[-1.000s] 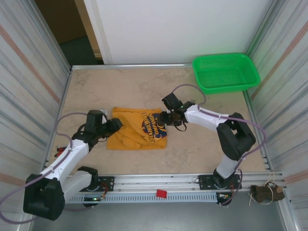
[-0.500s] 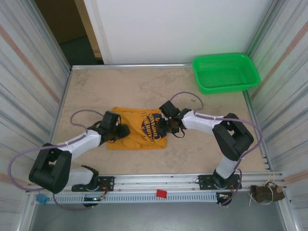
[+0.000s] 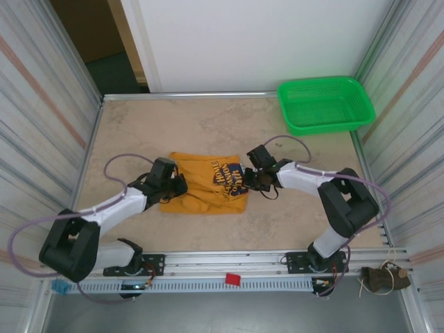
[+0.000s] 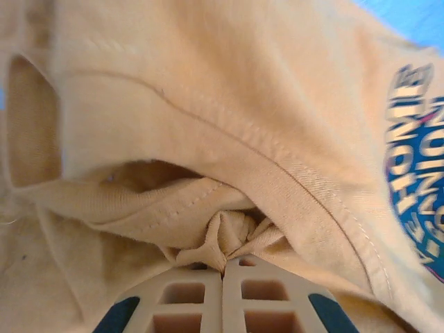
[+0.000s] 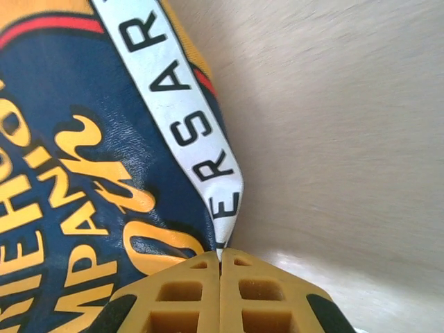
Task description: Fold the inside-out t-shirt
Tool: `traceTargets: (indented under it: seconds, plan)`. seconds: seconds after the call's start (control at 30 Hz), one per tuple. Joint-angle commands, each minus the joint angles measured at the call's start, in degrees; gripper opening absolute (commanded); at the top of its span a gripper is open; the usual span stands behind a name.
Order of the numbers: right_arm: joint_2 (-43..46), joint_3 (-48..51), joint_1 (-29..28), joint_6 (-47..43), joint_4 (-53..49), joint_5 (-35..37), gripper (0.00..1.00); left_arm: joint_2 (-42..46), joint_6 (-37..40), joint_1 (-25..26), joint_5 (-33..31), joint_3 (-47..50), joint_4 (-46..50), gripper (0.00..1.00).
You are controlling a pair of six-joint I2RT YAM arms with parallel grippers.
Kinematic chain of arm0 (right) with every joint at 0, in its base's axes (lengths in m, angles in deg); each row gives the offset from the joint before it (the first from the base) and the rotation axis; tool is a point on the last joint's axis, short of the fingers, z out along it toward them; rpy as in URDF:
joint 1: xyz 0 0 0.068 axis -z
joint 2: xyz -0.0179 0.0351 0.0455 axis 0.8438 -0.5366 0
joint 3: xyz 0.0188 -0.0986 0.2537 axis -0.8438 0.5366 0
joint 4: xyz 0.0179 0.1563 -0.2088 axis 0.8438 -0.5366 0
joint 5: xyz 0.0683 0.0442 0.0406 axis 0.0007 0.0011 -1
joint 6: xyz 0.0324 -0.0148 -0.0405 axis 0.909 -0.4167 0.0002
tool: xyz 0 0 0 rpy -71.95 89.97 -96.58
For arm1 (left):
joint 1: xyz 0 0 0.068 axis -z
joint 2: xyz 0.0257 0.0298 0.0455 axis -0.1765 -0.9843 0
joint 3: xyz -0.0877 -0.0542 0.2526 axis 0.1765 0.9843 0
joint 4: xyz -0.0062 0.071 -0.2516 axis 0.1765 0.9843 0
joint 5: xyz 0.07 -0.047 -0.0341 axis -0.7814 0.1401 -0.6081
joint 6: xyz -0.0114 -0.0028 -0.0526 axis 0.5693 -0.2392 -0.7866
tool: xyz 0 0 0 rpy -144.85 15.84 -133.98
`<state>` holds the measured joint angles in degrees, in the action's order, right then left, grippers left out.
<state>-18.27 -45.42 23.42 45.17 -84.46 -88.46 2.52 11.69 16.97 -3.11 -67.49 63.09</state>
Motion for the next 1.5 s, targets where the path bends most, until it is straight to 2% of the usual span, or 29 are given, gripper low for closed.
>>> traceTargets:
  seconds: [0.0,0.13,0.3,0.33,0.37,0.4,0.43,0.53,0.73,0.97,1.1,1.2,1.3,1.33,1.4,1.43,1.47]
  plan:
    - [4.9,1.9,2.6,0.8,-2.8,2.2,0.00,6.4,-3.6,0.0,-1.5,2.0,2.5,0.00]
    - [7.2,3.5,4.2,0.0,-3.7,2.4,0.00,10.7,-7.6,-0.1,-1.2,7.1,1.8,0.00]
    - [6.1,4.7,4.1,-0.1,-3.0,1.0,0.01,12.5,-12.4,-0.1,-2.0,13.5,1.9,0.00]
    - [6.0,4.9,4.1,-0.3,-2.4,0.2,0.12,12.8,-13.5,0.0,-1.9,14.5,1.8,0.00]
    - [6.0,5.1,4.1,-0.3,-2.2,-0.2,0.24,13.0,-13.9,0.0,-1.8,15.4,1.2,0.06]
    - [6.0,5.1,4.0,-0.3,-2.2,-0.4,0.39,13.4,-14.3,-0.1,-1.8,15.8,1.0,0.19]
    - [6.3,5.0,3.9,-0.5,-2.3,-1.0,0.44,14.0,-13.9,-0.1,-1.9,15.8,1.1,0.25]
    - [8.1,4.5,3.3,-1.0,-3.6,-1.7,0.44,17.9,-11.6,0.0,-3.8,14.2,2.9,0.33]
    - [13.1,5.3,-1.6,0.5,-6.3,-0.9,0.45,23.6,-9.9,0.4,-4.2,9.6,4.4,0.38]
    - [15.8,8.5,-10.8,5.8,-6.3,1.6,0.58,15.7,-10.9,2.6,-2.1,6.5,-1.1,0.43]
    - [14.3,10.0,-14.8,8.3,-5.5,3.4,0.59,9.5,-11.4,2.8,-0.8,5.2,-6.0,0.44]
    - [11.8,10.3,-15.4,9.0,-3.4,4.1,0.58,5.2,-11.2,2.8,-0.6,3.6,-8.4,0.44]
    - [9.2,9.3,-15.2,8.1,-2.3,5.8,0.53,1.6,-9.9,2.7,-1.6,1.1,-9.4,0.40]
    - [8.3,8.9,-15.0,7.8,-2.1,5.7,0.47,0.6,-9.3,2.6,-1.8,0.3,-9.6,0.35]
    - [6.8,8.4,-14.7,7.2,-1.5,5.2,0.22,-1.3,-7.9,2.0,-1.9,-1.8,-10.1,0.16]
    - [6.6,8.4,-14.6,7.0,-1.4,5.2,0.13,-2.0,-7.5,1.6,-1.7,-2.5,-10.4,0.06]
    - [6.5,8.5,-14.6,6.9,-1.3,5.0,0.03,-3.0,-7.1,1.0,-1.1,-3.1,-11.1,0.00]
